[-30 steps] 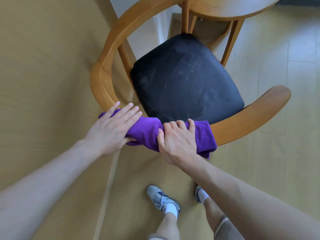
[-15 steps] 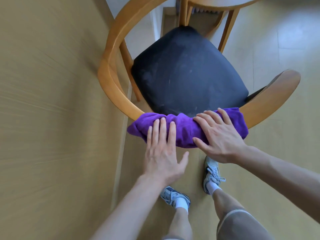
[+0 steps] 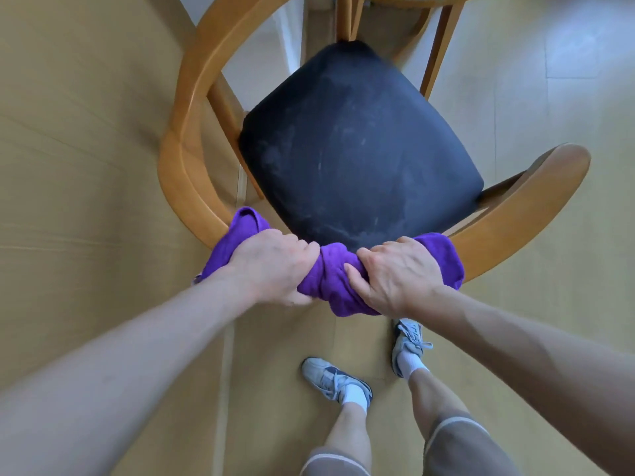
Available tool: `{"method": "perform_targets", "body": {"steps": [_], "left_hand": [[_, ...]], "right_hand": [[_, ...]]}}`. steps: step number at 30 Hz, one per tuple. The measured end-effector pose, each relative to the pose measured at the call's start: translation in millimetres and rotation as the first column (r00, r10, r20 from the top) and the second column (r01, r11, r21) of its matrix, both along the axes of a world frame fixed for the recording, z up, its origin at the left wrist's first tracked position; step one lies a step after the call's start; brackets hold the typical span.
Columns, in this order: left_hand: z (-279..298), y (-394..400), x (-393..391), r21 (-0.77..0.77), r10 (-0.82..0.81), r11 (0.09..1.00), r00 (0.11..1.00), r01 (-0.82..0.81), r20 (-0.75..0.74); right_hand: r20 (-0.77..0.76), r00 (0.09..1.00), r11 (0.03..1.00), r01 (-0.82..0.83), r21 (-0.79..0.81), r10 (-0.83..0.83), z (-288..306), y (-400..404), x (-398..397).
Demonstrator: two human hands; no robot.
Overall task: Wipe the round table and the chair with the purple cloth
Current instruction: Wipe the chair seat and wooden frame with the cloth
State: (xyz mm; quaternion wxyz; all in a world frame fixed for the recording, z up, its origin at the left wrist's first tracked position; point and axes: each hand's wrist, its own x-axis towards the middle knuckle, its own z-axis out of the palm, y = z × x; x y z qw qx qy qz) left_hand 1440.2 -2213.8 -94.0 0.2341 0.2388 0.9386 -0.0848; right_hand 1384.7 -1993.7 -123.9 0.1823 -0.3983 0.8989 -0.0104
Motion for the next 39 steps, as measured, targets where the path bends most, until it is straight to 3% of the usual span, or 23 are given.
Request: {"method": "perform_targets", "body": {"steps": [3,6,9,11,15,18,21,26,29,35,39], "left_hand": [[-3.5,0.2,-8.7,0.058,-0.008,0.998,0.999,0.005,0.044],[-7.2,3.1,8.5,0.109,-0.009,0.994,0.983,0.029,-0.183],[-18.8,27.2,40.0,0.091,0.187,0.982,0.919,-0.165,-0.347],[-23.6,45.9,50.7,0.083,0.316,0.948,0.887,-0.306,-0.336],[-11.0,46.5,43.0,0.013,0.306,0.95,0.922,-0.312,-0.238],[-4.4,45.3,31.0,-0.044,0.213,0.975,0.969,-0.22,-0.124],[-6.0,48.9,19.4,-0.021,0.143,0.989,0.987,-0.145,-0.067],[-13.1,42.4,9.3,0.104,0.067,0.993,0.988,-0.053,-0.136],[-17.2,41.5,14.3,0.103,0.055,0.994,0.978,-0.035,-0.202],[-15.5,49.8,27.5,0.111,0.152,0.986,0.945,-0.124,-0.289],[-7.3,31.2,35.3,0.123,0.151,0.985,0.941,-0.118,-0.304]], "right_hand": [[0.023,0.993,0.993,0.112,-0.025,-0.112,-1.1,-8.0,1.0],[0.049,0.99,0.99,0.132,-0.049,-0.129,1.4,-8.3,0.9],[0.042,0.992,0.99,0.123,-0.071,-0.12,4.8,-7.4,1.7],[0.04,0.995,0.99,0.098,-0.107,-0.094,4.9,-4.7,0.6],[0.089,0.98,0.979,-0.164,-0.123,0.175,6.3,20.7,-11.1],[0.12,0.885,0.892,-0.442,-0.092,0.451,4.2,53.7,-41.5],[0.149,0.812,0.823,-0.568,-0.027,0.565,4.4,66.5,-65.0],[0.086,0.845,0.849,-0.525,-0.053,0.528,1.6,61.5,-56.6],[0.006,0.894,0.889,-0.444,-0.111,0.447,0.9,59.5,-48.2],[-0.042,0.954,0.948,-0.299,-0.105,0.297,6.4,54.2,-20.8],[-0.042,0.956,0.95,-0.294,-0.107,0.291,4.5,55.3,-17.5]]}}
